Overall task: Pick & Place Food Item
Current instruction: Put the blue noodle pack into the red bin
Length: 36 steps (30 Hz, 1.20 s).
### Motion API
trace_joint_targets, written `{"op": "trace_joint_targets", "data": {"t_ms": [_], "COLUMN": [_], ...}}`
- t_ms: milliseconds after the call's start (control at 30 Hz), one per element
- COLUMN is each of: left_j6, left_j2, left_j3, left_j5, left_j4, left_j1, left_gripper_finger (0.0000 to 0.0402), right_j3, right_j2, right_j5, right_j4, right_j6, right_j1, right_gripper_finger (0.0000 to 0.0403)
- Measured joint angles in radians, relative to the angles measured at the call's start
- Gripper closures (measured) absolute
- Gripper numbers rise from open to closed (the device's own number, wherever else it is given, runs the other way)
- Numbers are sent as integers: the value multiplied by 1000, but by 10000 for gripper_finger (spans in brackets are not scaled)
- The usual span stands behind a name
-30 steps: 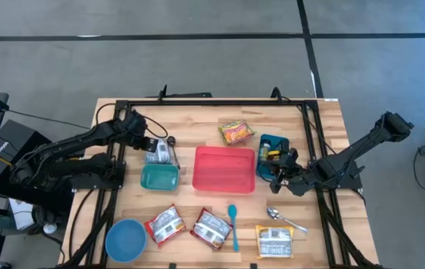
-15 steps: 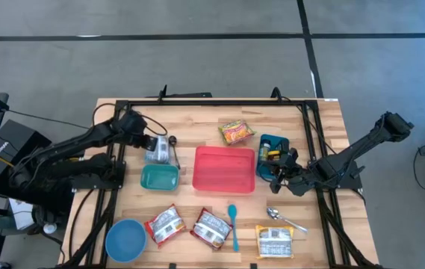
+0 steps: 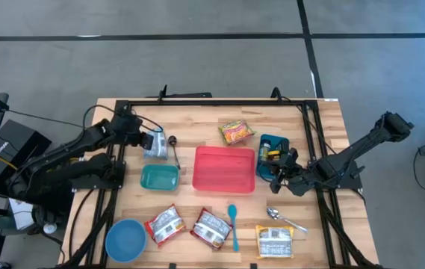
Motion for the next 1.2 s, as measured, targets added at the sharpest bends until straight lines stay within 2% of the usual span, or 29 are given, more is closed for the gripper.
{"op": "trace_joint_targets", "data": {"t_ms": [300, 633, 867, 1200], "left_j6": [1, 58, 88, 171], "left_j2": [-54, -64, -64, -63], "left_j3": [0, 0, 0, 0], "left_j5": [4, 169, 210, 217], "left_j4": [37, 222, 337, 561], "left_j1": [-1, -2, -3, -114], "left_gripper_finger": [401, 401, 401, 401], "right_j3": [0, 0, 0, 0], "right_j2": [0, 0, 0, 0], "right_j5": [0, 0, 0, 0], "right_j4": [0, 0, 0, 0], "right_j6": [0, 0, 0, 0], "right_j1": [0, 0, 0, 0], "right_gripper_finger": [403, 403, 403, 403]}}
